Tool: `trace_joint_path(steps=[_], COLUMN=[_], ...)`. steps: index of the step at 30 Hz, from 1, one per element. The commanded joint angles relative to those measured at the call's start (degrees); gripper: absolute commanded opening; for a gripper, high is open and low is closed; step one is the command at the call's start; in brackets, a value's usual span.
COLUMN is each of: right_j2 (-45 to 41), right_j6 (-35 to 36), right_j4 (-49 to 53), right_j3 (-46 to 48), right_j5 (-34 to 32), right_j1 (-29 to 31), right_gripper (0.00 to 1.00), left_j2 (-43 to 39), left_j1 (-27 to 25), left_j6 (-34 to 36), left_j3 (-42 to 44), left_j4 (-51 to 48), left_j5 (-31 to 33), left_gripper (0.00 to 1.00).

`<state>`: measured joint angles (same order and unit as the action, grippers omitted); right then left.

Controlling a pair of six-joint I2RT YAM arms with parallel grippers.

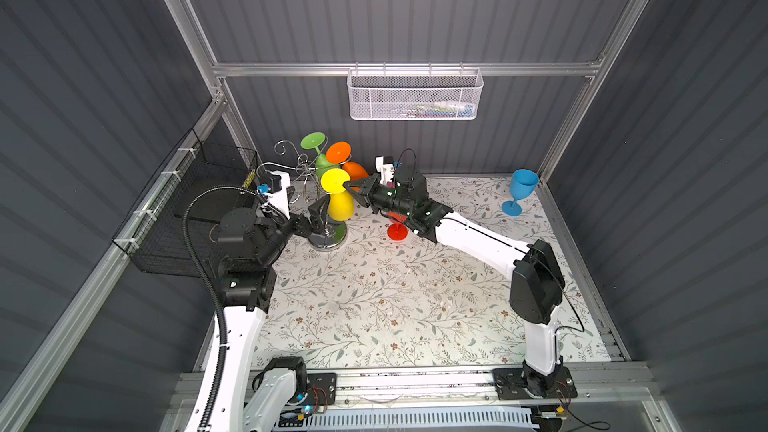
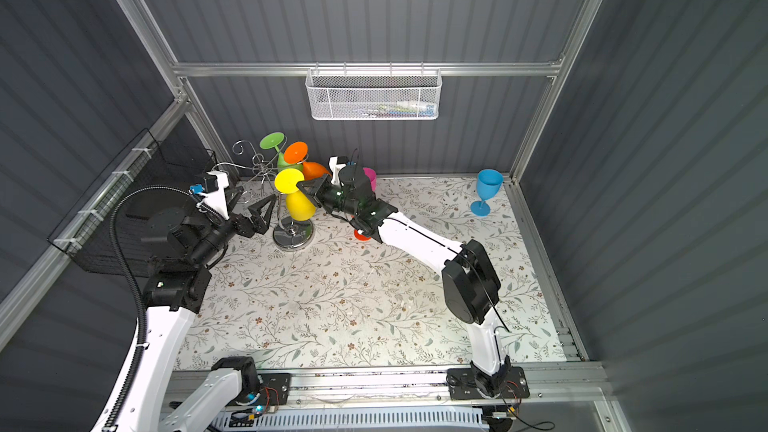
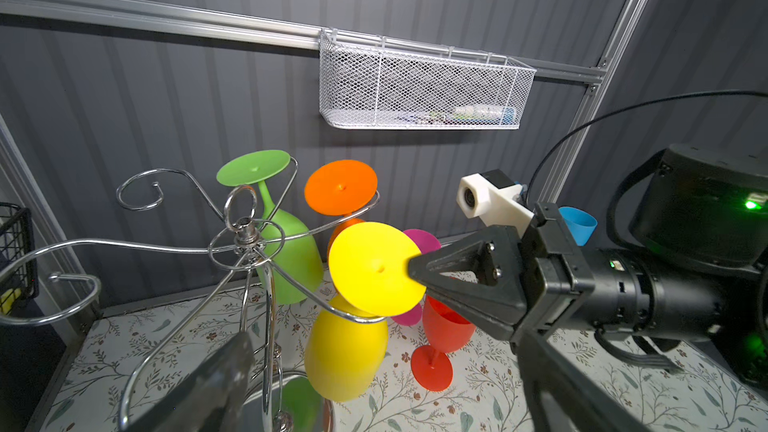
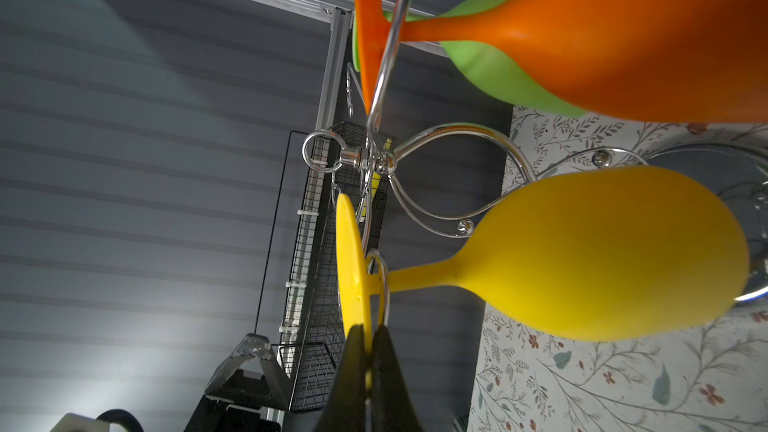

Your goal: Take the wine glass off the wine glass rack

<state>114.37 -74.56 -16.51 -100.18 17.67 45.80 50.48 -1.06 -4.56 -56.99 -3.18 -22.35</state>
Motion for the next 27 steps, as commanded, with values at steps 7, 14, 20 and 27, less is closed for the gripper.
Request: trace_joint_path(steps=[7, 14, 20, 27], right_j2=[-1.99, -3.82, -5.01, -6.24], right_j6=[0.21, 0.47, 0.87, 1.68], right_j4=[-1.93, -2.62, -2.98, -2.47], right_j3=[0.34, 2.52, 3.61, 4.30], right_j5=[-2.29, -2.64, -2.82, -3.26], right_j1=[0.34, 0.61, 1.21, 2.16], right_gripper=[0.00, 0.00, 0.00, 0.00], left_j2=[-1.84, -2.41, -2.66, -3.10], left_j1=[0.23, 0.27, 0.26, 0.26], left_j6=[1.57, 1.39, 1.35, 1.32], left_j3=[2.01, 2.59, 2.99, 3.20], left_j4=[1.96, 2.40, 2.33, 2.25], left_j5=[1.51, 3.05, 6.26, 8.23], left_gripper=[0.99, 0.99, 0.99, 0.99])
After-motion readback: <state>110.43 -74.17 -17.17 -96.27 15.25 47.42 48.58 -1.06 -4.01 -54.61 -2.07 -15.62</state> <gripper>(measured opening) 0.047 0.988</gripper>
